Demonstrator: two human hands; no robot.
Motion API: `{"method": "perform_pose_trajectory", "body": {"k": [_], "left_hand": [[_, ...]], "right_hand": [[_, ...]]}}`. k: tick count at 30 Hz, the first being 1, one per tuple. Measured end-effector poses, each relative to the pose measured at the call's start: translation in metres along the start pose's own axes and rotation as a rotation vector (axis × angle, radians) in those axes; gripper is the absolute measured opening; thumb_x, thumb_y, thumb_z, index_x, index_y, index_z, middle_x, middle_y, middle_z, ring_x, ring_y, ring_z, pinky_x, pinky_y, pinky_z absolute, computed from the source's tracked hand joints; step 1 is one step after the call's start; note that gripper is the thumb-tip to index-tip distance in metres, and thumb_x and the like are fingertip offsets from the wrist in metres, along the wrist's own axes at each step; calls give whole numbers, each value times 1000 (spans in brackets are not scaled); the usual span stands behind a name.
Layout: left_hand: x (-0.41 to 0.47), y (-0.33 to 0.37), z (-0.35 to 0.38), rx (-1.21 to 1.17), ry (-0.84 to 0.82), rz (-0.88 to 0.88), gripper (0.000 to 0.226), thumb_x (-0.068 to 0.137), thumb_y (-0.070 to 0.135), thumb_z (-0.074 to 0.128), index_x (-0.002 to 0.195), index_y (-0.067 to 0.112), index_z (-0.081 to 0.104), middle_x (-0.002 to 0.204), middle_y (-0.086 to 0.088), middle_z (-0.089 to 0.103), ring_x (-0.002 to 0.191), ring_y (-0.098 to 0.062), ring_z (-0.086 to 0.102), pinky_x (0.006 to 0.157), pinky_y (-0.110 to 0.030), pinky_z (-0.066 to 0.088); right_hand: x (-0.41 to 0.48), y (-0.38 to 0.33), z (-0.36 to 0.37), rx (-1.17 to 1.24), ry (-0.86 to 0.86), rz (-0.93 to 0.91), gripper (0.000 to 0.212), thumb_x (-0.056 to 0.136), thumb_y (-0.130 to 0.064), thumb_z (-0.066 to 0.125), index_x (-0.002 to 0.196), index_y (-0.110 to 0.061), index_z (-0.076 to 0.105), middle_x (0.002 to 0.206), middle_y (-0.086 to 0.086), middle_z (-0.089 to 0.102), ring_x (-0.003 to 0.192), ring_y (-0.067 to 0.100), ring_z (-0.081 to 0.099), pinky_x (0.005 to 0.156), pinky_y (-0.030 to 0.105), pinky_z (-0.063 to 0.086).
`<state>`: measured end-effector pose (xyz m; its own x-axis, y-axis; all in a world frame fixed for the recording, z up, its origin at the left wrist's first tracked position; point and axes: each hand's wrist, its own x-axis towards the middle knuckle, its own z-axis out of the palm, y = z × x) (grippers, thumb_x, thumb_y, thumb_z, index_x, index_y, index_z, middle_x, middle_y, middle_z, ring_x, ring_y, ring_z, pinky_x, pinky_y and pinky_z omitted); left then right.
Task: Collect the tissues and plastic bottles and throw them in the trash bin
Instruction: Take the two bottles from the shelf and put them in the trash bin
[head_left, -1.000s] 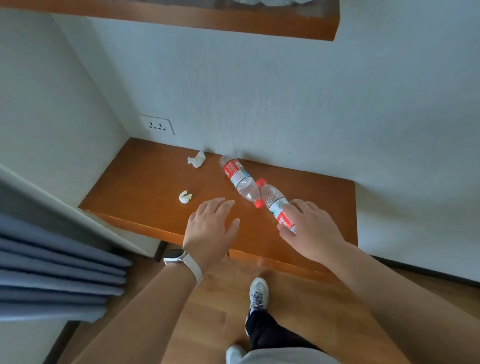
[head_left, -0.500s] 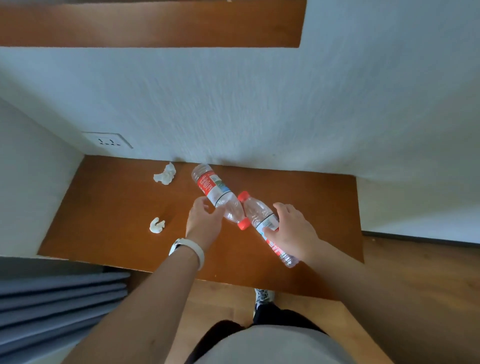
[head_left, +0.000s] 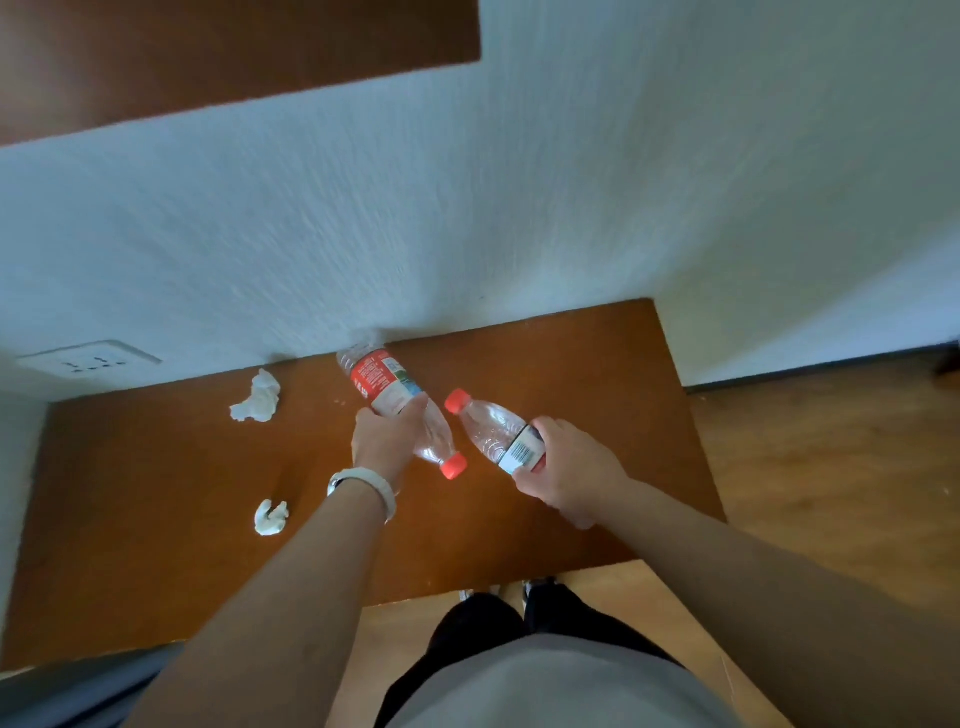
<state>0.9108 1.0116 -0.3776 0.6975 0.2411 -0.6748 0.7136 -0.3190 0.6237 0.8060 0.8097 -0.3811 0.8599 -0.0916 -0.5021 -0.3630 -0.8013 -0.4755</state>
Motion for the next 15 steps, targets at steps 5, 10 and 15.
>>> {"method": "perform_pose_trajectory", "body": {"k": [5, 10, 15], "left_hand": [[3, 1, -3, -7, -104, 16, 58, 81, 34, 77, 126, 15, 47, 111, -6, 64, 96, -23, 66, 87, -44, 56], [-7, 0, -15, 27, -202, 138, 50, 83, 27, 76, 123, 16, 48, 109, -2, 65, 94, -19, 66, 74, -33, 56], [-23, 5, -23, 113, -302, 326, 52, 81, 27, 78, 123, 22, 47, 111, 4, 65, 97, -15, 66, 81, -35, 58]], "right_hand": [[-20, -1, 1, 87, 74, 131, 51, 74, -52, 63, 115, -30, 44, 105, -7, 52, 91, 13, 55, 80, 40, 54], [-47, -11, 4, 144, 192, 206, 48, 72, -58, 65, 110, -33, 46, 100, -9, 53, 87, 11, 56, 77, 39, 55], [-78, -25, 3, 209, 327, 297, 53, 74, -57, 68, 116, -34, 46, 102, -10, 52, 85, 7, 56, 77, 35, 57]]}}
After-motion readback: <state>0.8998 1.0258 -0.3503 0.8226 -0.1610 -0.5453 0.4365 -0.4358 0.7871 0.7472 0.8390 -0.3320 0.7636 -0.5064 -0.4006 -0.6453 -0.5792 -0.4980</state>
